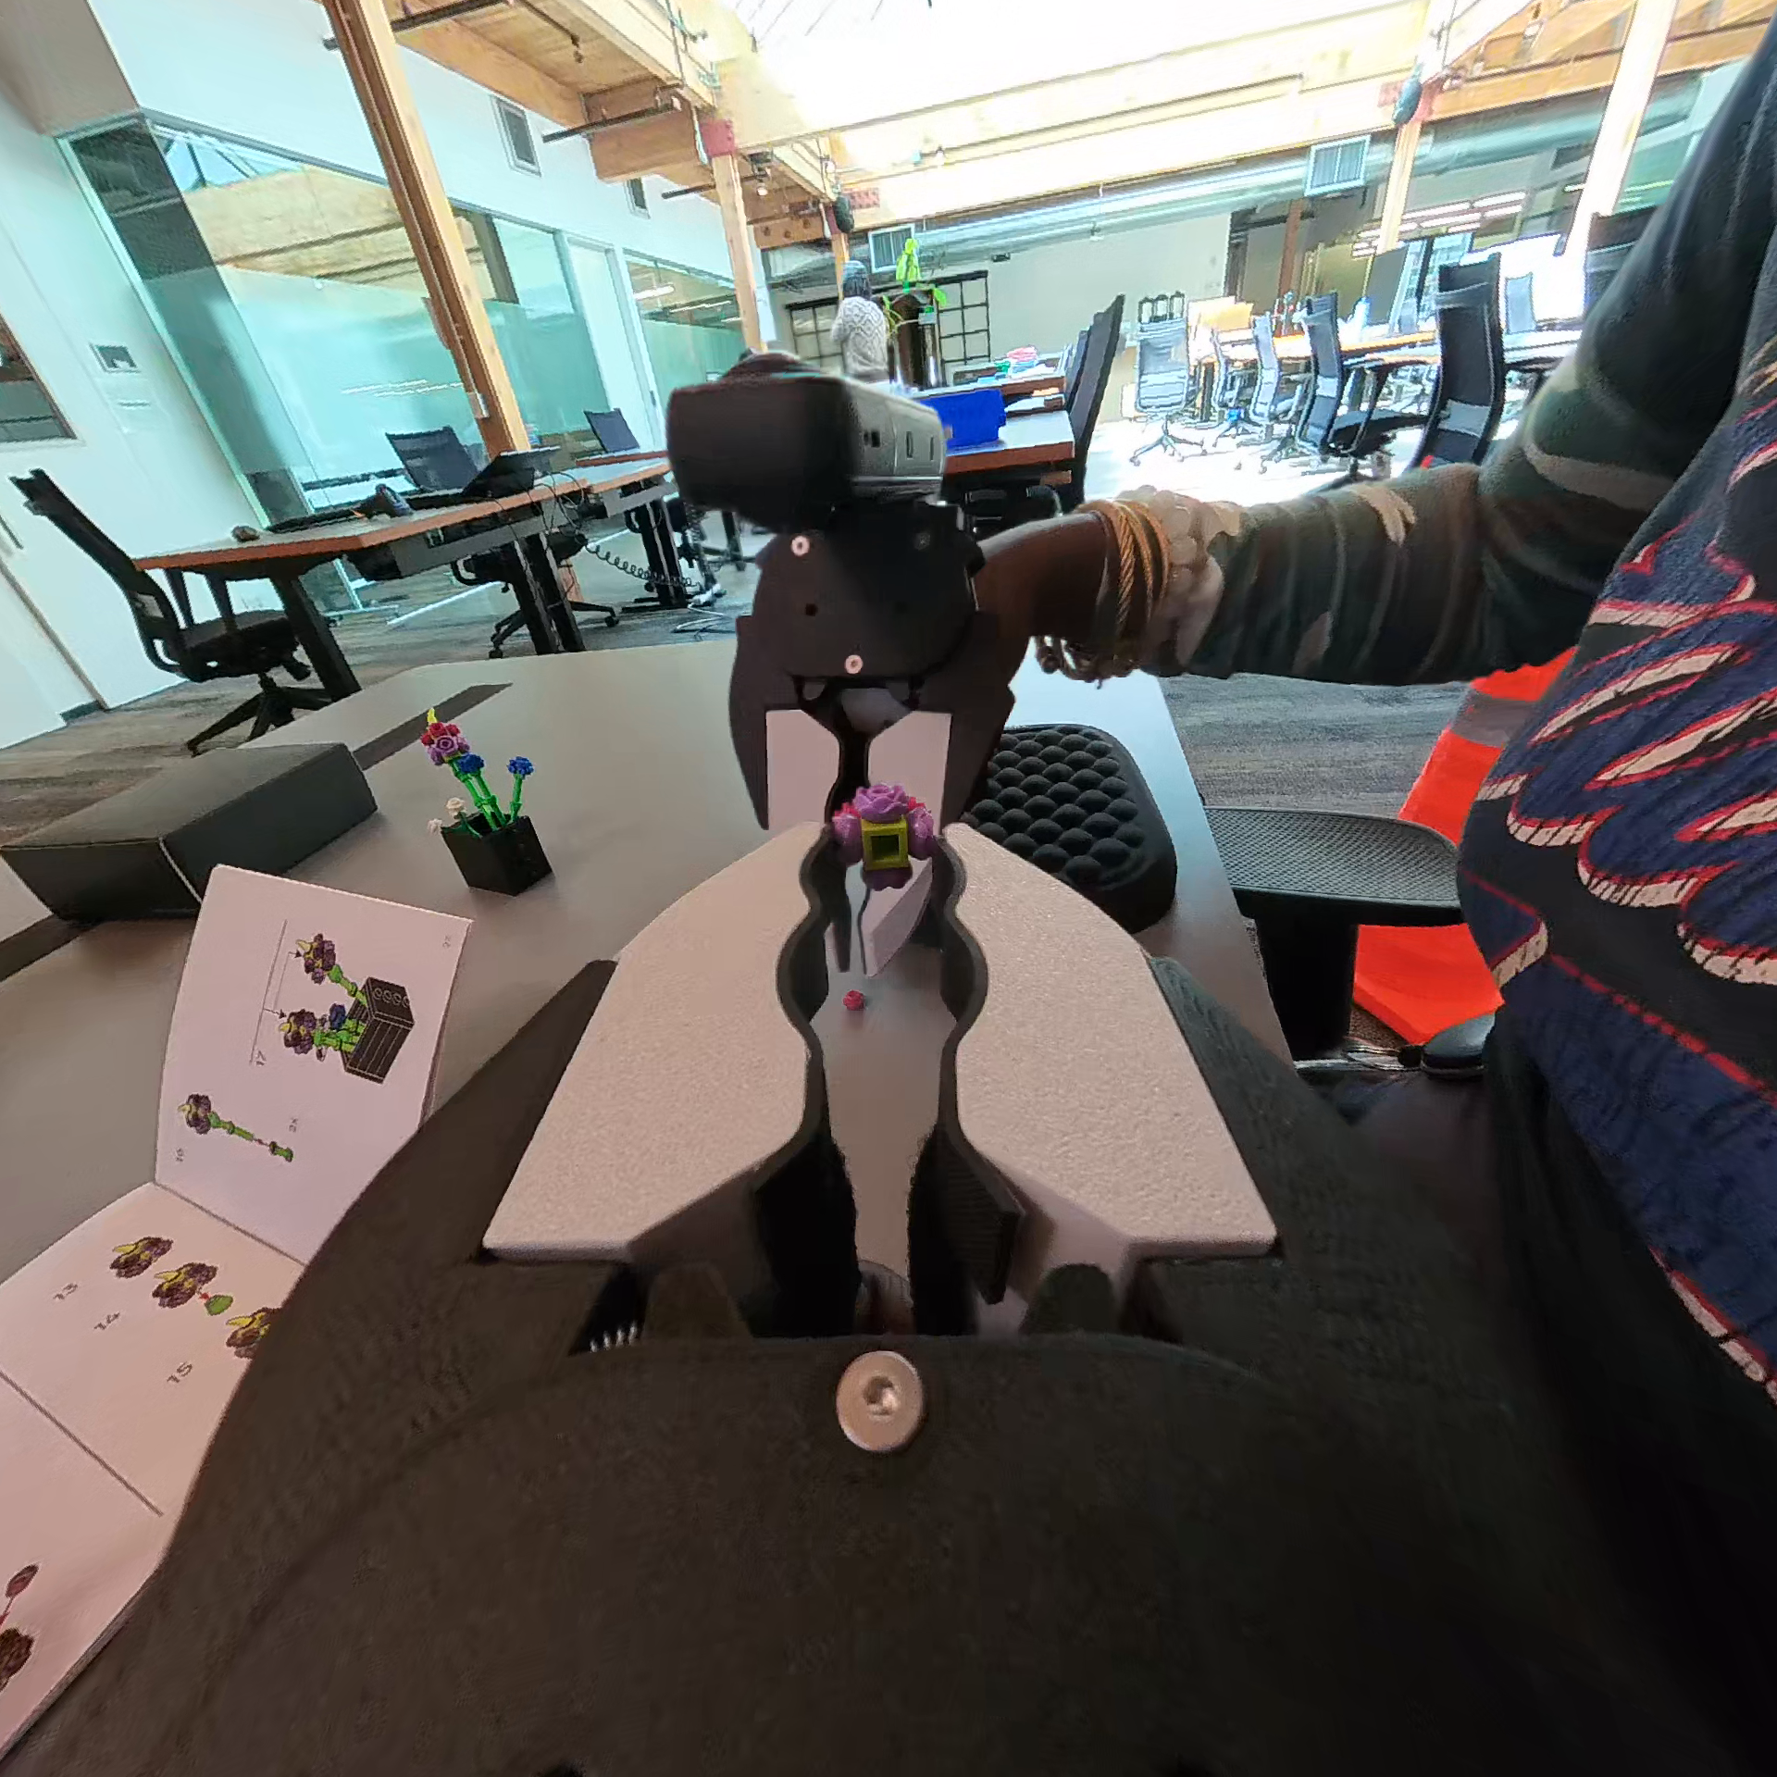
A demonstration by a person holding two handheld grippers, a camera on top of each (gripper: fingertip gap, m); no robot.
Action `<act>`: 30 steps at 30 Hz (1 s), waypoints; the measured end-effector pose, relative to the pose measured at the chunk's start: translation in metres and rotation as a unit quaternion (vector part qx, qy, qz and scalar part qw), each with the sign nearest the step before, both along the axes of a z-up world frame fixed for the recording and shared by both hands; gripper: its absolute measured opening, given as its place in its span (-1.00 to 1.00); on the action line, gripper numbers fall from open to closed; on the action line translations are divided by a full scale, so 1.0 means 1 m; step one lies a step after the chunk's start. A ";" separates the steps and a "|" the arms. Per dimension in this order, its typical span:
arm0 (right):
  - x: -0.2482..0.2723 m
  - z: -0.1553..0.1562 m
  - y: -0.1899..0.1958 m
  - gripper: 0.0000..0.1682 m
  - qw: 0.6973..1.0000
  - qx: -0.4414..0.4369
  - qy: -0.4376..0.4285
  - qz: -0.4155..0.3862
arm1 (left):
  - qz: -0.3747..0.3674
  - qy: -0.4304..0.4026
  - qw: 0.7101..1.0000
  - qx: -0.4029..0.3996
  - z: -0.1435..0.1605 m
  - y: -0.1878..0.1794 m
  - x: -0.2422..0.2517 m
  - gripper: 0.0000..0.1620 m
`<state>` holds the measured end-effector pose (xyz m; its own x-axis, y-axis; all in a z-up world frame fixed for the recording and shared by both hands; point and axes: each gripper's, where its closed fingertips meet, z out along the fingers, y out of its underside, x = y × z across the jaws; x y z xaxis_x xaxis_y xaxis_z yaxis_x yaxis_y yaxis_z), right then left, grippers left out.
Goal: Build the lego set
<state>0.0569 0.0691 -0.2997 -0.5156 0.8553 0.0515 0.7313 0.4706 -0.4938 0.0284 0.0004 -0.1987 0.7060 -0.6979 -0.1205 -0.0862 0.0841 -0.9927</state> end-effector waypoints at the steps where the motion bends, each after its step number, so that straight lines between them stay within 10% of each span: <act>1: -0.001 -0.001 0.000 -0.92 1.000 0.004 -0.008 0.007 | 0.000 -0.001 1.000 0.000 0.000 0.000 0.000 -0.77; 19: -0.006 -0.005 -0.004 -0.95 0.999 0.004 -0.029 0.035 | -0.004 -0.040 0.999 -0.001 0.006 -0.001 -0.007 -0.77; 25: -0.030 0.098 -0.040 -0.95 0.967 -0.168 0.188 0.037 | 0.007 0.001 1.000 -0.001 -0.001 0.001 -0.002 -0.77; 30: -0.024 0.104 -0.059 -0.95 0.978 -0.121 0.159 0.063 | 0.020 0.068 0.997 -0.004 -0.014 0.004 0.007 -0.77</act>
<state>0.0329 0.0101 -0.1953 -0.6086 0.7929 0.0299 0.4672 0.3884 -0.7943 0.0354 0.0045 -0.2129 0.7110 -0.6703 -0.2124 -0.2242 0.0703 -0.9720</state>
